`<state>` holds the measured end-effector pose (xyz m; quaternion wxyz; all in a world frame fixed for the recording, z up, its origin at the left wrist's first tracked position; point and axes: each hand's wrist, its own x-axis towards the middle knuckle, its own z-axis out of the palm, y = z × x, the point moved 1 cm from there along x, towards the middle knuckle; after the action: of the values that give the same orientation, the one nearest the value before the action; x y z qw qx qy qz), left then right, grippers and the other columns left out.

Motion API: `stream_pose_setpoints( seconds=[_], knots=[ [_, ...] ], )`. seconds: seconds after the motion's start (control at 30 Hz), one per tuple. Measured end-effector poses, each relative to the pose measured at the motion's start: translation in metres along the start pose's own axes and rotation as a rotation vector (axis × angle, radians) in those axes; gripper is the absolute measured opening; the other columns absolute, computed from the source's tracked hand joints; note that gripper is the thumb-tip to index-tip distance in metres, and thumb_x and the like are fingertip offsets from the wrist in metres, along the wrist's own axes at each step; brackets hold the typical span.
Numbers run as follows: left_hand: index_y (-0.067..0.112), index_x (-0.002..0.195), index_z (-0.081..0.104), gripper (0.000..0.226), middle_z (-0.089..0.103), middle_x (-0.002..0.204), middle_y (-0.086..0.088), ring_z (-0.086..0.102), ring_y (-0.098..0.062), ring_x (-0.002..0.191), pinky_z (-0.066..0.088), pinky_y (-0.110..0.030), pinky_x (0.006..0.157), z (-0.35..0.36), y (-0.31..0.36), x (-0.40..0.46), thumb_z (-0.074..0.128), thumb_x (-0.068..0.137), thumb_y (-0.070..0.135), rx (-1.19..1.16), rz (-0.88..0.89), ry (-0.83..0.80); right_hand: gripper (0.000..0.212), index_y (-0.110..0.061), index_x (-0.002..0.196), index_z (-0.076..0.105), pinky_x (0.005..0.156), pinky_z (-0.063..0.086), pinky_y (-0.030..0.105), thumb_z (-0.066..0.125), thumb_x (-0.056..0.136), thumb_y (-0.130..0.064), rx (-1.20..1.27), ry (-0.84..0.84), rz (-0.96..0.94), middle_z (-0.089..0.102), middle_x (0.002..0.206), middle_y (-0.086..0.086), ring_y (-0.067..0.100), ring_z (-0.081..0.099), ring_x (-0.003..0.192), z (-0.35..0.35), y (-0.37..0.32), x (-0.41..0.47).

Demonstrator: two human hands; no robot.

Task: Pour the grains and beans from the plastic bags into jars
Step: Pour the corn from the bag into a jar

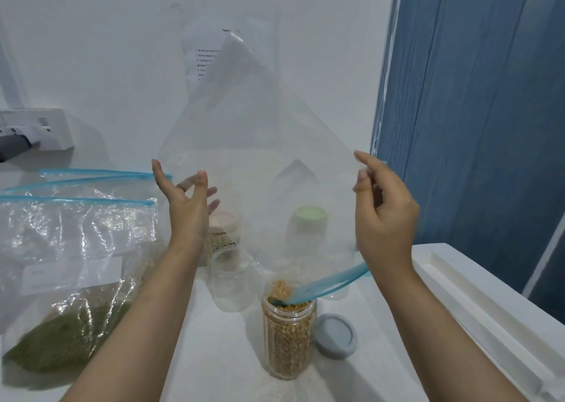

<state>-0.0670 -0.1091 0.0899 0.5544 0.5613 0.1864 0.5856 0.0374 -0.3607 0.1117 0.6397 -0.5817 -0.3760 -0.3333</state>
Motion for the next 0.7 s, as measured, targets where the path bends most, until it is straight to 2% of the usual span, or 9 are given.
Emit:
stream_pose_setpoints(
  seconds=[0.1, 0.3, 0.5, 0.7],
  knots=[
    [0.053, 0.151, 0.0, 0.078, 0.052, 0.122, 0.001, 0.07, -0.011, 0.09, 0.056, -0.03, 0.08, 0.003, 0.002, -0.002, 0.056, 0.1, 0.034, 0.017, 0.031, -0.008, 0.037, -0.025, 0.137, 0.057, 0.061, 0.038, 0.016, 0.05, 0.103, -0.011, 0.012, -0.058, -0.059, 0.052, 0.08, -0.015, 0.009, 0.041, 0.062, -0.001, 0.0, -0.002],
    [0.052, 0.152, 0.002, 0.076, 0.052, 0.119, 0.005, 0.068, -0.01, 0.092, 0.055, -0.028, 0.08, 0.006, 0.005, -0.003, 0.055, 0.1, 0.034, 0.028, 0.046, -0.003, 0.032, -0.015, 0.131, 0.064, 0.066, 0.032, 0.011, 0.056, 0.101, -0.01, -0.074, -0.055, -0.165, 0.039, 0.074, -0.022, 0.002, 0.042, 0.065, -0.006, 0.005, 0.002],
    [0.052, 0.152, 0.003, 0.076, 0.051, 0.129, -0.002, 0.068, -0.011, 0.095, 0.056, -0.029, 0.081, 0.005, 0.006, -0.006, 0.056, 0.1, 0.036, 0.05, 0.056, 0.003, 0.032, -0.015, 0.131, 0.064, 0.065, 0.035, 0.011, 0.058, 0.1, -0.011, -0.07, -0.053, -0.158, 0.044, 0.077, -0.022, 0.004, 0.043, 0.064, -0.008, 0.007, 0.003],
    [0.052, 0.152, 0.004, 0.075, 0.052, 0.124, 0.001, 0.068, -0.011, 0.095, 0.056, -0.028, 0.081, 0.008, 0.01, -0.008, 0.055, 0.1, 0.034, 0.077, 0.07, 0.007, 0.033, -0.014, 0.132, 0.064, 0.066, 0.037, 0.014, 0.059, 0.1, -0.018, -0.033, -0.046, -0.09, 0.05, 0.078, -0.014, 0.006, 0.044, 0.064, -0.011, 0.011, 0.002]
  ],
)
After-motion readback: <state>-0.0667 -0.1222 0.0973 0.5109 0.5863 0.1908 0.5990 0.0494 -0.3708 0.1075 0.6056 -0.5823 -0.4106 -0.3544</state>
